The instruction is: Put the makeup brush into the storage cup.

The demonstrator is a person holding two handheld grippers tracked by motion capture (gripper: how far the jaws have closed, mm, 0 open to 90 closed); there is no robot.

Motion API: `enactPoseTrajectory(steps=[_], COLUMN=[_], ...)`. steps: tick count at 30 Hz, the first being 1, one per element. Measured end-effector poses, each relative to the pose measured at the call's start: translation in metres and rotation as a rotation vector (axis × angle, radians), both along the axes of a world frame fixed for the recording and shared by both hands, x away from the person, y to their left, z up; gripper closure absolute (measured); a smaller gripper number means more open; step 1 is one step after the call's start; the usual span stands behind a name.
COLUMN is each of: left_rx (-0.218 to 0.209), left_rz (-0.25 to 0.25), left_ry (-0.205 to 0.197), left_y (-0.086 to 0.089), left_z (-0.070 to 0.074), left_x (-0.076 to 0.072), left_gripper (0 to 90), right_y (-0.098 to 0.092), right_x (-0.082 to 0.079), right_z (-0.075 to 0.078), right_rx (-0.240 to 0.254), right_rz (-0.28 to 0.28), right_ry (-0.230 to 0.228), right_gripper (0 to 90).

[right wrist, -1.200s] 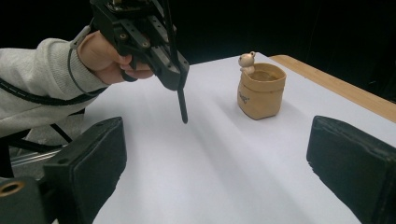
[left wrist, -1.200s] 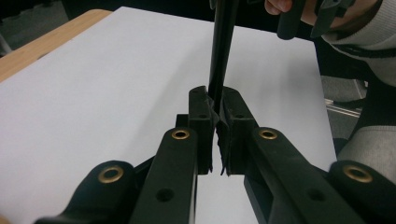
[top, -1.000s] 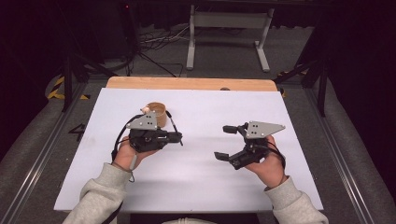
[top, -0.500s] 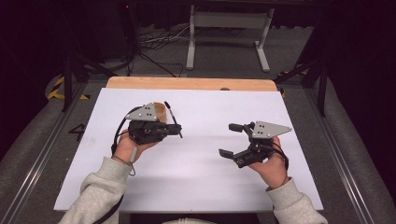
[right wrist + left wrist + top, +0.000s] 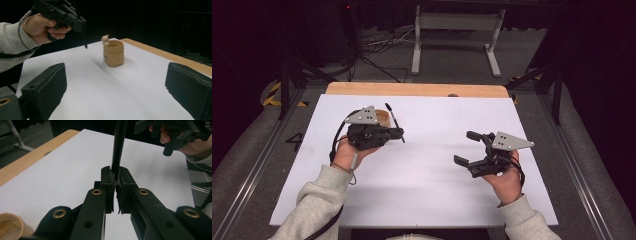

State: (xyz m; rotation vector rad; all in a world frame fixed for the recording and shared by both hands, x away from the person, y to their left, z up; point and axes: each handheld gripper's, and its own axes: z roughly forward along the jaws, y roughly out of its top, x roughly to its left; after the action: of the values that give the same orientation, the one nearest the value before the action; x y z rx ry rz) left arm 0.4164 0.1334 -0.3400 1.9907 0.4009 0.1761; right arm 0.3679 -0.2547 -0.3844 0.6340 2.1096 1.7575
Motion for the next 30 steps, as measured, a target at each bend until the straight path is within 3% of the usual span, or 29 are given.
enactPoseTrajectory(steps=[6, 9, 16, 21, 30], left_rx=[-0.015, -0.012, -0.019, -0.023, -0.075], left_rz=[0.032, 0.064, 0.119, 0.172, 0.309], left_ry=[-0.001, -0.034, -0.031, -0.020, -0.008], left_y=[0.005, 0.008, 0.011, 0.012, 0.017], left_z=[0.005, 0.008, 0.010, 0.012, 0.015], left_x=[0.005, 0.008, 0.014, 0.017, 0.020], left_gripper=[84.8, 84.8, 84.8, 84.7, 84.6], right_y=[-0.007, -0.010, -0.012, -0.011, -0.012], right_x=[-0.001, -0.001, -0.001, -0.001, -0.001], right_z=[-0.008, -0.011, -0.014, -0.016, -0.017], right_rx=[-0.014, -0.014, -0.020, -0.015, -0.014], right_rz=[-0.026, -0.033, -0.032, -0.033, -0.035], right_ry=[-0.001, 0.008, 0.018, 0.025, 0.026], right_gripper=[3.6, 3.2, 3.2, 3.3, 3.4])
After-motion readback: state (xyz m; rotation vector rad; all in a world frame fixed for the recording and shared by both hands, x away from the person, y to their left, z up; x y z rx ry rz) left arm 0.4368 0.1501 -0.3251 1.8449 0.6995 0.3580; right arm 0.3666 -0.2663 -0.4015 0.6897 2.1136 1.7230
